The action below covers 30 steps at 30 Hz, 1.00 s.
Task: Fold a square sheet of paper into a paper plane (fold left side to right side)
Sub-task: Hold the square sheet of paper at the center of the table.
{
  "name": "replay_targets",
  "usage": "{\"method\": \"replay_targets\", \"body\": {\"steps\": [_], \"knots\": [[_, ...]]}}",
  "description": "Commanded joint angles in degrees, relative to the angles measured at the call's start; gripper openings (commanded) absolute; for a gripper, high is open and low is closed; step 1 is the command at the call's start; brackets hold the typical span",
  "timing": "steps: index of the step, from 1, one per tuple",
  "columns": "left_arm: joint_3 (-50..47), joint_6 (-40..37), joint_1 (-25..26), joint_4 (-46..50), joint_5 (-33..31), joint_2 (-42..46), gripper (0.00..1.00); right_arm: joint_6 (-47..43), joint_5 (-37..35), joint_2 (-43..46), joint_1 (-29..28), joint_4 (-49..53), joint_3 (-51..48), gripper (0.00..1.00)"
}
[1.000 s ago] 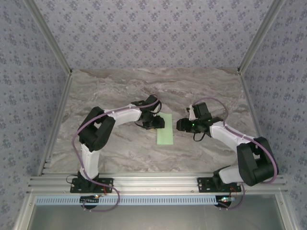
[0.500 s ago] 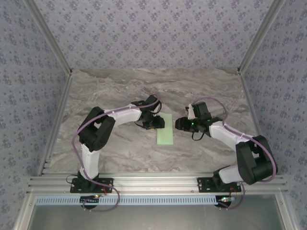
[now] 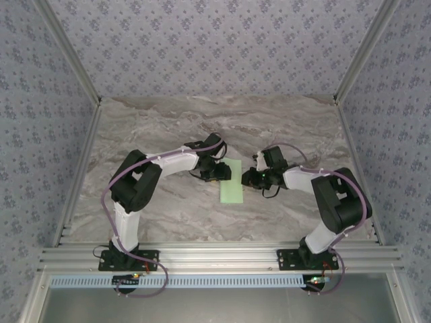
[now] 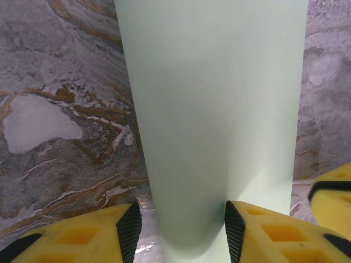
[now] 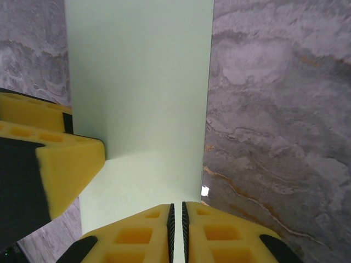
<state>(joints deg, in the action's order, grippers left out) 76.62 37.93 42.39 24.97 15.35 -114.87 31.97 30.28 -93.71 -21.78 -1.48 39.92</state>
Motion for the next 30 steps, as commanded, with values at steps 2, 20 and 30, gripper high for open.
{"method": "replay_targets", "body": {"steps": [2,20,30], "knots": [[-0.4,-1.0,1.2,0.1,0.0,-3.9,0.48,0.6,1.5,-2.1,-0.7,-1.3,2.2,0.13],[-0.2,-1.4,1.2,0.6,-0.3,-2.3,0.48,-2.5,-5.1,-6.5,-1.2,9.7,3.7,0.12],[-1.7,-3.0,0.8,1.9,-4.9,8.3,0.60,-3.7,-7.7,-8.8,-1.5,13.4,5.2,0.12]]}}
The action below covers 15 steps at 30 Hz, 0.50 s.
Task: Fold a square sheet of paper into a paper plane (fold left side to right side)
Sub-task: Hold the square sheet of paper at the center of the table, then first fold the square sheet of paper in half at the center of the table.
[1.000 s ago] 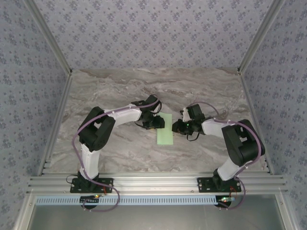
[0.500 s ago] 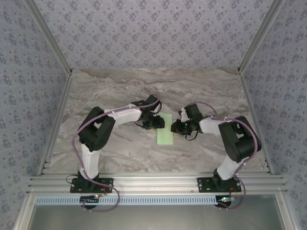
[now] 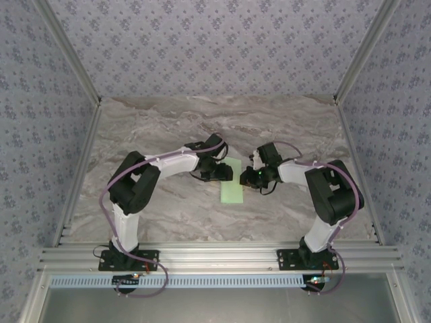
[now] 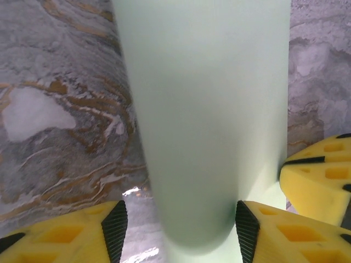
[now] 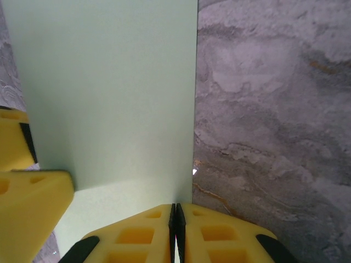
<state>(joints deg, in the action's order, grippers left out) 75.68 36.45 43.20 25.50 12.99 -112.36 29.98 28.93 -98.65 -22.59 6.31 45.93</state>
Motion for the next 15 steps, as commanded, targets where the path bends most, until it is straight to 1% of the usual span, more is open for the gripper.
{"method": "replay_targets", "body": {"steps": [1,4,5,7,8,12,14,15], "knots": [[-1.0,-1.5,0.0,1.2,-2.9,7.0,0.61,-1.7,-6.5,-4.0,-0.7,5.7,-0.7,0.12],[-2.8,-1.1,0.0,-0.8,-3.1,10.6,0.63,-1.7,-6.8,-4.4,-1.0,5.9,-0.5,0.12],[-3.6,-1.0,0.0,-2.0,-2.3,11.7,0.63,-1.7,-7.0,-4.5,-1.1,6.1,-0.3,0.12],[-4.8,-1.0,0.0,-4.6,0.6,12.7,0.59,-1.8,-7.2,-4.6,-1.2,6.2,-0.2,0.12],[-5.3,-0.9,0.0,-6.4,2.7,12.8,0.55,-1.8,-7.3,-4.7,-1.2,6.3,-0.2,0.12],[-6.8,1.3,0.0,-14.5,11.8,10.8,0.34,-1.8,-7.6,-4.9,-1.4,6.7,0.1,0.12],[-6.8,2.3,0.1,-17.1,14.6,9.2,0.27,-1.8,-7.8,-5.1,-1.6,6.9,0.4,0.12],[-6.7,2.5,0.1,-18.0,15.4,8.1,0.26,-1.8,-8.0,-5.1,-1.6,7.1,0.5,0.12]]}}
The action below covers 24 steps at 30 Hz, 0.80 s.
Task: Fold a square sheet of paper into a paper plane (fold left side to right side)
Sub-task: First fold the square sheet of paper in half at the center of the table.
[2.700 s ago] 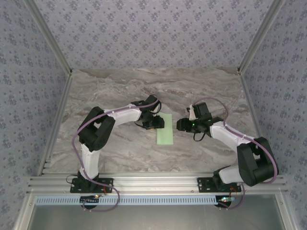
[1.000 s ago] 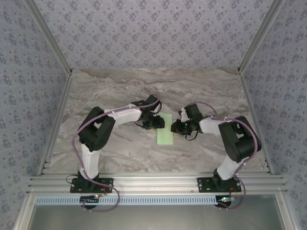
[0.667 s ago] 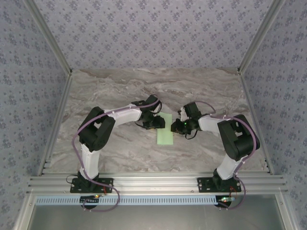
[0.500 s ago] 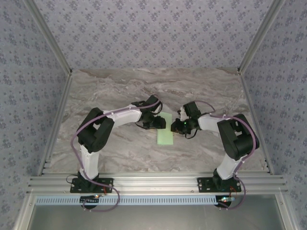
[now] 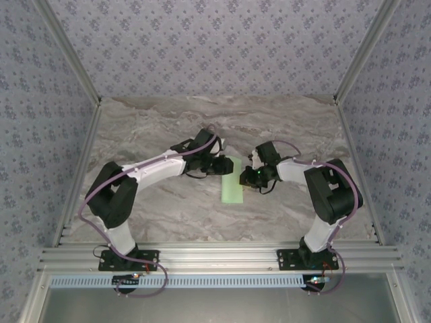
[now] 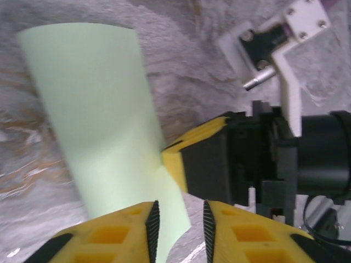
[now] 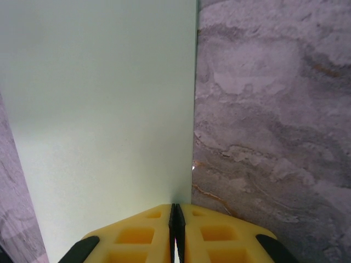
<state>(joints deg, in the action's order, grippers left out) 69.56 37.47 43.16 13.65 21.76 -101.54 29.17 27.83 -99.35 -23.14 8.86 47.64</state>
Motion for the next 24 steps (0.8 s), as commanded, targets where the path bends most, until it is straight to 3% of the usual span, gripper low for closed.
{"method": "replay_targets", "body": {"steps": [1,12,24], "knots": [[-0.4,1.5,0.2,-6.4,7.1,-3.6,0.25,-1.0,-7.0,-4.4,-1.2,4.6,-1.2,0.12],[-0.5,-1.2,-0.5,-3.0,3.1,-10.3,0.22,-2.3,-9.0,-5.3,-1.9,7.6,0.1,0.11],[-5.6,-1.5,-3.0,-5.1,2.2,-11.7,0.21,-3.7,-11.2,-6.2,-1.8,10.3,0.0,0.11]]}}
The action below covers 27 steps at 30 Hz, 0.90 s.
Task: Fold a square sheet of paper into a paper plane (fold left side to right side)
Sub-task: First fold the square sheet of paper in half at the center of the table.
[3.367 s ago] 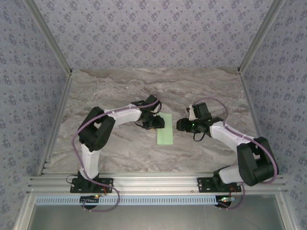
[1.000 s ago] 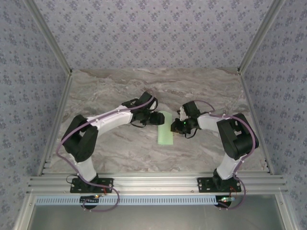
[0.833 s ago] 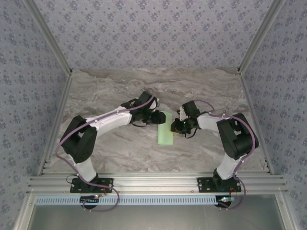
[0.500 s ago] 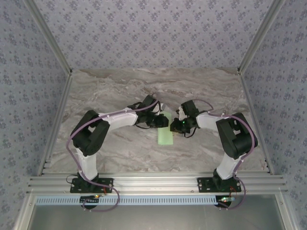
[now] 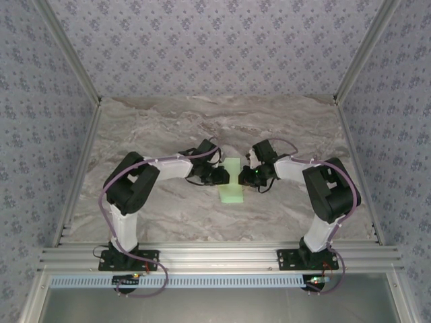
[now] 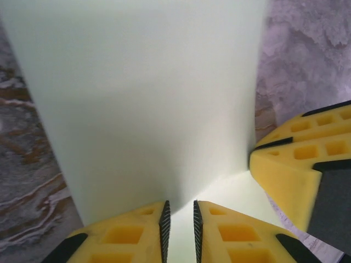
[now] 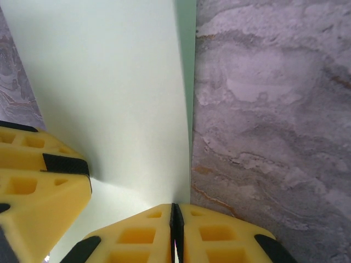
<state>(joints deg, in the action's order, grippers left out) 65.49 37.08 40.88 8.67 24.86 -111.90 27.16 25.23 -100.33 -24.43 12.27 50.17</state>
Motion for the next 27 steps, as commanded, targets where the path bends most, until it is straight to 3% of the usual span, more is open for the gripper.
{"method": "replay_targets", "body": {"steps": [1,13,19,27], "knots": [[-2.1,-1.0,-1.0,-0.4,-0.8,-1.1,0.21,-1.7,-8.8,-5.2,-0.6,7.1,-2.6,0.10],[-5.8,-3.2,-5.2,0.8,-0.6,5.2,0.21,-2.3,-8.8,-5.0,-0.5,7.4,-2.6,0.10],[-5.1,-2.6,-5.1,-4.6,4.8,7.9,0.17,-2.2,-8.5,-4.7,-0.7,7.5,-2.2,0.10],[0.1,-1.0,-2.7,-7.5,7.5,0.9,0.16,-2.1,-8.5,-4.8,-0.9,7.4,-2.1,0.10]]}}
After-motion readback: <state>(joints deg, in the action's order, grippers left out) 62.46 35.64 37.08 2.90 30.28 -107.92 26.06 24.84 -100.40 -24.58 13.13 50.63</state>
